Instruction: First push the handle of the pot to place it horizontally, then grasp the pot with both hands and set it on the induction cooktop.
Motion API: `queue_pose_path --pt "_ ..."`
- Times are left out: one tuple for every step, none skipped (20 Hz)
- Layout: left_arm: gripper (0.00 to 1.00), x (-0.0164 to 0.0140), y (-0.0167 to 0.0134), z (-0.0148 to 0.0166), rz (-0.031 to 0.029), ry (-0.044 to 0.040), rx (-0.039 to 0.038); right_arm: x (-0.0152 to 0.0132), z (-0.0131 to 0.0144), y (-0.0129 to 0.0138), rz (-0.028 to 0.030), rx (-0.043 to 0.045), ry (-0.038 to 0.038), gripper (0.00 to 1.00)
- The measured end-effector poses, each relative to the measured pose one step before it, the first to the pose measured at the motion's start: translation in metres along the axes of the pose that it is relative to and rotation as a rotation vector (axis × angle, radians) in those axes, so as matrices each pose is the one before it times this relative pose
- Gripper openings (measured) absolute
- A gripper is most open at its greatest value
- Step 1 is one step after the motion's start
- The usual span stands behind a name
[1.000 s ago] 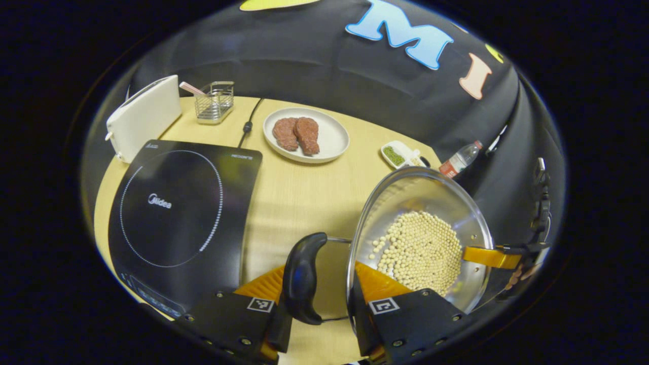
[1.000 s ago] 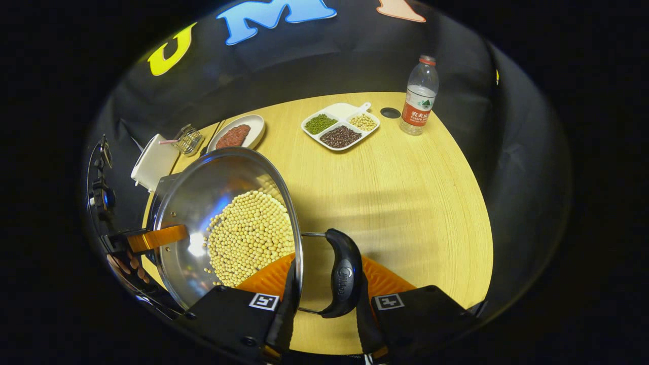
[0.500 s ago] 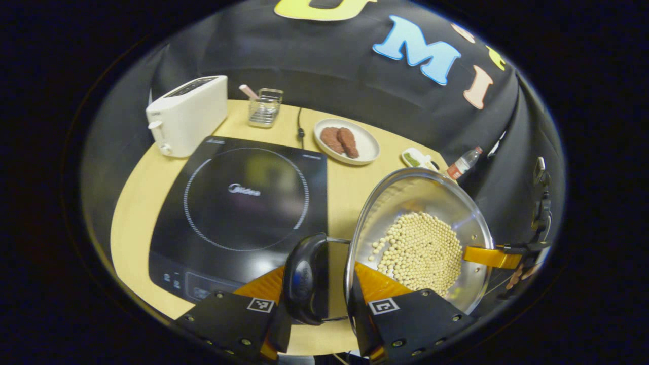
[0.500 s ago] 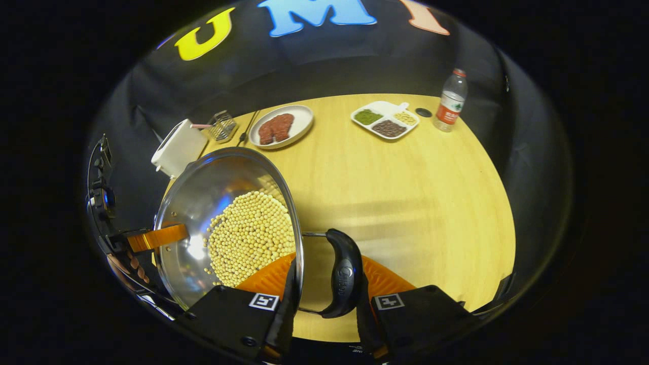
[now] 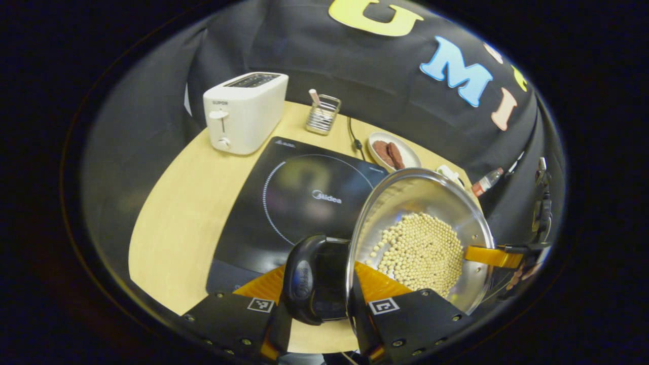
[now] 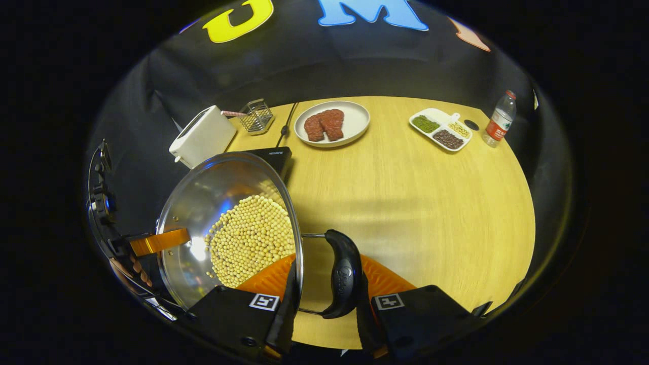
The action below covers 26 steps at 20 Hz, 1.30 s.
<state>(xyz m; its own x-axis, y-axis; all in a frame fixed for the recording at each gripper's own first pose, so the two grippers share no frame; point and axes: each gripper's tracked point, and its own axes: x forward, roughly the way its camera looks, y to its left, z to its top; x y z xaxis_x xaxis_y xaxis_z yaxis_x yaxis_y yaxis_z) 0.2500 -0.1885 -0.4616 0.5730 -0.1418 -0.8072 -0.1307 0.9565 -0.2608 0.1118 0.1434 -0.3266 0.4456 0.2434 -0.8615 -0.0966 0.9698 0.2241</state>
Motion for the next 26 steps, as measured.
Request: queue_pose_path --pt "0.56 -0.00038 0.00051 -0.00046 0.00687 -0.00202 -0.00469 0.00558 0.00460 0.00697 0.00597 -0.00231 -0.00003 0.51" --pt "0.56 0.00083 0.00048 -0.00051 0.00630 -0.00194 -0.00309 0.00640 0.00357 0.00740 0.00675 0.00065 0.00003 0.51" --pt "0.56 -0.00057 0.00060 -0.00018 0.00671 0.00014 -0.00180 0.00612 0.00339 0.00609 0.00757 0.00314 0.00252 0.51" --pt "0.56 -0.00070 0.00024 -0.00079 0.00589 0.00051 -0.00073 0.00383 -0.00009 0.00324 0.00781 0.00594 0.00416 0.51" --pt "0.56 -0.00046 0.00082 0.00025 0.00568 0.00018 -0.00172 0.00511 0.00373 0.00575 0.00657 0.00719 0.00387 0.51" --pt "0.56 -0.00005 -0.00026 -0.00091 0.00439 0.00089 -0.00268 0.01028 0.00749 0.01091 0.00686 0.00367 -0.00033 0.50" --pt "0.56 0.00010 -0.00096 -0.00016 0.00165 -0.00015 -0.00209 0.00748 0.00589 0.00666 0.00531 0.00289 -0.00350 0.54" --pt "0.56 -0.00006 0.00021 -0.00056 0.00128 -0.00175 -0.00312 0.00615 0.00543 0.00522 0.00415 0.00669 -0.00831 0.51" --pt "0.52 0.00008 0.00011 0.00122 0.00147 -0.00264 -0.00044 0.00510 0.00633 0.00482 0.00452 0.01352 -0.00862 0.50" --pt "0.56 -0.00028 0.00068 -0.00090 0.00025 -0.00131 0.00188 0.00583 0.00481 0.00511 0.00560 0.01747 -0.00732 0.50" --pt "0.53 0.00045 0.00068 0.00020 0.00040 -0.00132 0.00179 0.00596 0.00446 0.00456 0.00601 0.01630 -0.00155 0.50" --pt "0.52 -0.00043 0.00019 -0.00026 0.00085 -0.00005 0.00560 0.00622 0.00435 0.00449 0.00525 0.01684 -0.00271 0.50" --pt "0.55 0.00004 0.00112 0.00057 0.00166 -0.00034 0.01003 0.00609 0.00287 0.00447 0.00459 0.01398 -0.00098 0.50" --pt "0.54 -0.00214 0.00086 -0.00020 0.00246 0.00192 0.01110 0.00591 0.00169 0.00398 0.00388 0.01114 -0.00112 0.50" --pt "0.53 -0.00142 0.00167 0.00224 0.00284 -0.00196 0.01403 0.00435 0.00146 0.00289 0.00257 0.00748 -0.00149 0.53" --pt "0.53 0.00114 0.00087 0.00167 0.00083 -0.00353 0.00949 0.00461 0.00124 0.00246 0.00280 0.00452 -0.00215 0.50" --pt "0.52 0.00003 0.00049 0.00062 -0.00118 -0.00101 0.00680 0.00353 0.00205 0.00161 0.00189 0.00927 -0.00360 0.50" --pt "0.52 -0.00030 0.00052 0.00036 -0.00173 0.00273 0.00183 0.00490 0.00098 0.00217 0.00092 0.00842 0.00028 0.50" --pt "0.52 -0.00094 -0.00004 0.00025 -0.00092 0.00213 0.00339 0.00332 0.00135 0.00102 -0.00129 0.00481 0.00120 0.53" --pt "0.52 -0.00119 0.00114 0.00183 -0.00063 0.00017 0.00353 0.00273 0.00094 0.00116 -0.00248 0.00306 0.00027 0.49" --pt "0.55 0.00027 0.00109 0.00138 -0.00099 -0.00178 0.00289 0.00317 0.00219 0.00116 -0.00085 0.00117 -0.00389 0.49" --pt "0.52 0.00006 -0.00005 -0.00076 -0.00134 -0.00069 0.00094 0.00217 0.00057 0.00143 -0.00037 0.00487 -0.00227 0.53" --pt "0.55 -0.00047 0.00089 0.00001 -0.00234 0.00213 0.00278 0.00098 0.00055 0.00077 0.00033 0.00734 0.00139 0.53" --pt "0.55 0.00104 -0.00018 -0.00029 -0.00250 0.00093 0.00310 0.00152 0.00087 0.00071 0.00021 0.00409 -0.00426 0.49" --pt "0.55 0.00035 0.00046 0.00064 -0.00124 0.00097 0.00071 0.00126 0.00002 0.00001 0.00059 0.00156 0.00090 0.49" --pt "0.52 0.00085 -0.00052 -0.00014 -0.00097 -0.00791 0.00387 0.00174 -0.00133 0.00063 0.00008 0.00469 0.00413 0.49"
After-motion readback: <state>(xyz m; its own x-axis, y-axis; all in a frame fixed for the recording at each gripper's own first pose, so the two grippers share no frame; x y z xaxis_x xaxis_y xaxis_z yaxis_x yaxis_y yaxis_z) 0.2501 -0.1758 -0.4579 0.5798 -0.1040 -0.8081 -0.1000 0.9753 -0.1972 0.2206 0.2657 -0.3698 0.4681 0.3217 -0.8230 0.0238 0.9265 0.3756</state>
